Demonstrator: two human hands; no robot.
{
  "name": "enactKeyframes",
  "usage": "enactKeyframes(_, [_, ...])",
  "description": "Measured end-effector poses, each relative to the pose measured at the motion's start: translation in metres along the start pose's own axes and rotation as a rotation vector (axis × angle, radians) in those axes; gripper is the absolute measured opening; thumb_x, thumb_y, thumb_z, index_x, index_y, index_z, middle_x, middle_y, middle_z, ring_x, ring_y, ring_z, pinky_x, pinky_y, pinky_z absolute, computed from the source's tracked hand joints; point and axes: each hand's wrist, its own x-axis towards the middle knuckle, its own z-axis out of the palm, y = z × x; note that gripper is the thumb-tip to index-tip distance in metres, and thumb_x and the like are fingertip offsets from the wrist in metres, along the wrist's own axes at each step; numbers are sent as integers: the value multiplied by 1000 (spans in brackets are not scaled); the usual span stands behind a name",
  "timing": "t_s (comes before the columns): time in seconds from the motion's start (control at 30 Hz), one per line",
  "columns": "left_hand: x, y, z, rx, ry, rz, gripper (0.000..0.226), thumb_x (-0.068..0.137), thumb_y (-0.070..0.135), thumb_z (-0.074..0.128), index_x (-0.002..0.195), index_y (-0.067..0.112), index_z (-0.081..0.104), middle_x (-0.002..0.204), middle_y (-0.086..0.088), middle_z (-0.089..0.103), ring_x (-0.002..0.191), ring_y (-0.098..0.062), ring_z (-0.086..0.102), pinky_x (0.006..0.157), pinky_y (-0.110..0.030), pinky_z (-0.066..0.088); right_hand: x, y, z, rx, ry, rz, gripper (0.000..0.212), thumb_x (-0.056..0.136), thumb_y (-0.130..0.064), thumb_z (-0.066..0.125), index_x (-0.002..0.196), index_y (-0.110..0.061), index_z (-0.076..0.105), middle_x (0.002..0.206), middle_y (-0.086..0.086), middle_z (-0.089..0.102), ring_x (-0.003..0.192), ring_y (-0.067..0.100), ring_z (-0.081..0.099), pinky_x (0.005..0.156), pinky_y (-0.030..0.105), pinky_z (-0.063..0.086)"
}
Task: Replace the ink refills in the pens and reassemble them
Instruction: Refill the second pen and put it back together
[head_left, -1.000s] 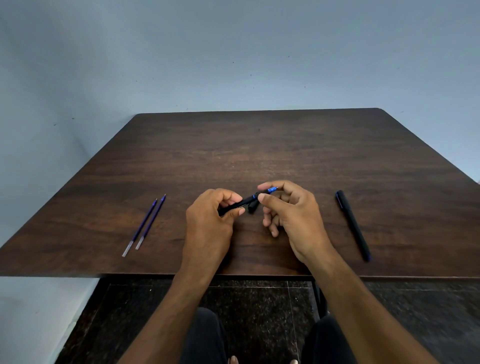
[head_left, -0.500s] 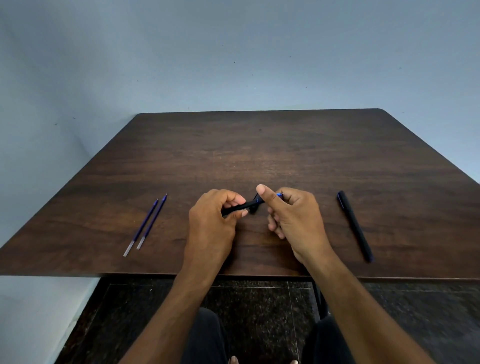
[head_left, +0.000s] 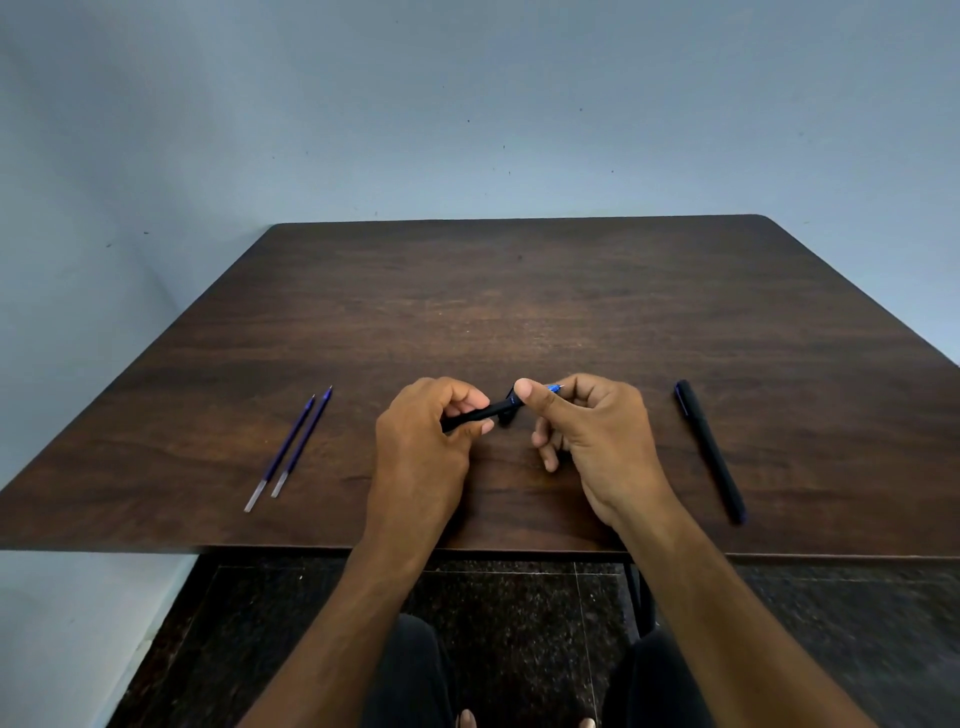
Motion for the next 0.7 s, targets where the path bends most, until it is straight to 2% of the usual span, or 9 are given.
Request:
enactKeyframes(0.1, [0,1,0,1,-3,3,29,73,7,85,89,26,70,84,16,64,88,3,59,76,-3,41,-1,-2,-1,-14,-1,6,31,80,-39,85,70,-15,68,57,14,66,38,23,47,42,26,43])
enactKeyframes(0.17, [0,0,0,-8,8,4,28,74,8,85,91,25,71,85,16,65,87,5,59,76,-3,40,-1,-3,0,30,-4,11,28,77,-38,86,77,-13,72,59,13,67,42,23,50,44,27,44])
enactKeyframes(0.3, [1,0,0,-32,25,9,38,76,7,83,107,26,73,90,15,65,89,5,59,78,-3,41,-1,-6,0,170,-38,7,30,77,-18,84,102,-3,77,81,11,72,60,20,58,44,30,46])
enactKeyframes(0.4, [1,0,0,3,-11,55,36,79,8,81,108,28,75,94,17,63,93,8,58,78,-1,40,-2,-6,-2,170,-53,8,19,86,-8,76,104,-1,78,93,18,71,66,21,58,49,30,47])
enactKeyframes(0.57, [1,-1,2,9,-25,68,35,79,8,81,106,31,77,92,16,63,90,4,59,78,-5,43,-2,-6,-2,160,-58,30,18,94,-7,69,110,-4,77,92,17,69,68,20,56,51,28,47])
enactKeyframes(0.7, [2,-1,3,27,-50,95,29,80,10,81,104,25,79,95,11,72,89,-1,64,82,-15,49,0,-3,-2,152,-32,24,12,92,-9,72,99,-3,80,80,17,64,63,22,52,49,27,46])
